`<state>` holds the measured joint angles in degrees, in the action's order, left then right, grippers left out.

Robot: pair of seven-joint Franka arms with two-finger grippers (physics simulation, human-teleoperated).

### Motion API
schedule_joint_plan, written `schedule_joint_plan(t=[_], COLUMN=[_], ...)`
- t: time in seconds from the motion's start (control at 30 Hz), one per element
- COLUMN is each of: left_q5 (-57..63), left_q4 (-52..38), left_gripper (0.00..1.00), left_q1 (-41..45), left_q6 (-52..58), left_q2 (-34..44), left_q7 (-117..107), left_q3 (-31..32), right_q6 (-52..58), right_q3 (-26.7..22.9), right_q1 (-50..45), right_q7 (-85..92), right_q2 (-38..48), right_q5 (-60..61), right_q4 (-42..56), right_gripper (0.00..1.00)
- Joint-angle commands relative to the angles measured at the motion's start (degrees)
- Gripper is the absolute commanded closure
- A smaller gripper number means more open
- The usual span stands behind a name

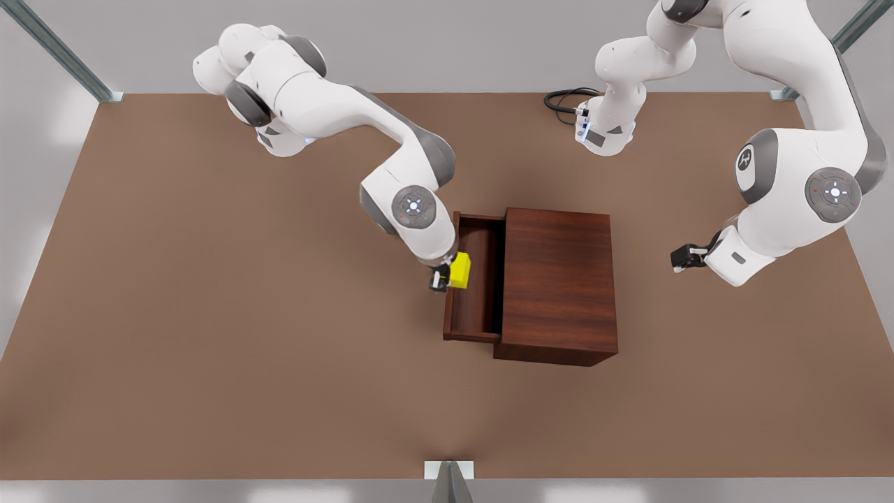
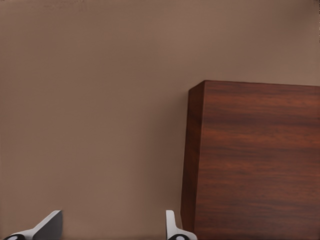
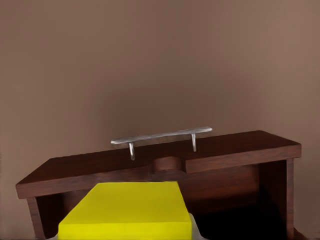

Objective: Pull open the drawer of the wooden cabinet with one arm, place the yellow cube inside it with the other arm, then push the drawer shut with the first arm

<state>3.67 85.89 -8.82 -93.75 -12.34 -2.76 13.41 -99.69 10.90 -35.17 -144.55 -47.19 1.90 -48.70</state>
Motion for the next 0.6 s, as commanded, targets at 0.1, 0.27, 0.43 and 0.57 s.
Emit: schedule_joint_plan(t=[0.1, 0.27, 0.43, 0.57], left_q5=[0.1, 0.1, 0.1, 0.0], left_q4=[0.1, 0.0, 0.0, -0.2], left_gripper=[0.0, 0.0, 0.0, 0.0], left_q1=[0.0, 0.1, 0.1, 0.2], left_q6=[0.2, 0.1, 0.1, 0.1], left_q2=[0.2, 0.2, 0.2, 0.2], left_q7=[7.1, 7.0, 7.0, 6.5], left_q3=[0.0, 0.1, 0.1, 0.2], right_q6=[-6.1, -8.5, -8.3, -2.7], right_q3=[0.1, 0.0, -1.1, -1.9], right_q1=[-2.6, -3.9, -3.9, 4.7], right_q7=[-25.9, -25.9, -25.3, -17.6], right_q2=[-2.4, -4.4, -4.2, -0.1], right_q5=[0.2, -0.2, -0.4, -2.0], right_q4=[1.8, 2.3, 2.3, 2.2], right_gripper=[0.36, 0.34, 0.0, 0.0])
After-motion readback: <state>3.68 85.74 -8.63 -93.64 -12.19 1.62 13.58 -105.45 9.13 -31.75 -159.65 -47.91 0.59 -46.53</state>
